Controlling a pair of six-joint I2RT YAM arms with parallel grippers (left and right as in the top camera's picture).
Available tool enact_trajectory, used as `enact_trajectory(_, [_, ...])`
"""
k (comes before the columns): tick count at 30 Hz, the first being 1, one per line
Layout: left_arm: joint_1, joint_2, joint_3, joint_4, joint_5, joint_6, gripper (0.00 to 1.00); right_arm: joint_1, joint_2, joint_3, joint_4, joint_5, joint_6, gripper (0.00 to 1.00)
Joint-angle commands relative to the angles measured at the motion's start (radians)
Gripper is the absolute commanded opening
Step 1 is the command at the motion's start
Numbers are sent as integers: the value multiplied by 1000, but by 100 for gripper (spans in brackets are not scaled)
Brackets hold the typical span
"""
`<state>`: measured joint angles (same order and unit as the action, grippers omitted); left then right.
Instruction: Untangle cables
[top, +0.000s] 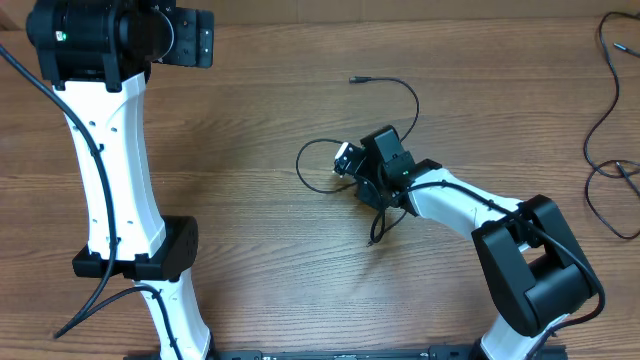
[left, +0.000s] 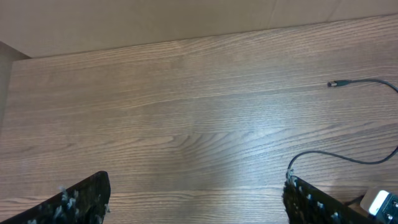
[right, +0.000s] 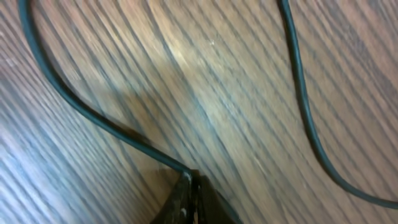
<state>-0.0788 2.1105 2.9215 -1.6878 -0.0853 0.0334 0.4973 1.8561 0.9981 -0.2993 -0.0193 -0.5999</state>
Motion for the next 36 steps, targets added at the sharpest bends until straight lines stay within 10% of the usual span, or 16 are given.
enact_trajectory(1, [-6, 8, 6, -2, 9, 8, 88, -2, 3, -40, -12, -113, 104, 4])
enact_trajectory(6, [-6, 8, 6, 3, 77, 5, 89, -2, 0, -20, -24, -166, 200, 8])
enact_trajectory(7, [-6, 8, 6, 10, 100, 5, 90, -2, -6, 11, -44, -161, 224, 52])
enact_trajectory(9, [-7, 10, 6, 26, 152, 5, 92, -2, -26, 84, -103, -157, 267, 100])
enact_trajectory(25, [-104, 386, 6, 95, 247, -198, 86, -160, -152, 1138, -621, 19, 600, 100])
enact_trajectory(36, [-214, 617, -7, -2, 377, -294, 77, -269, -156, 1280, -847, 18, 600, 100])
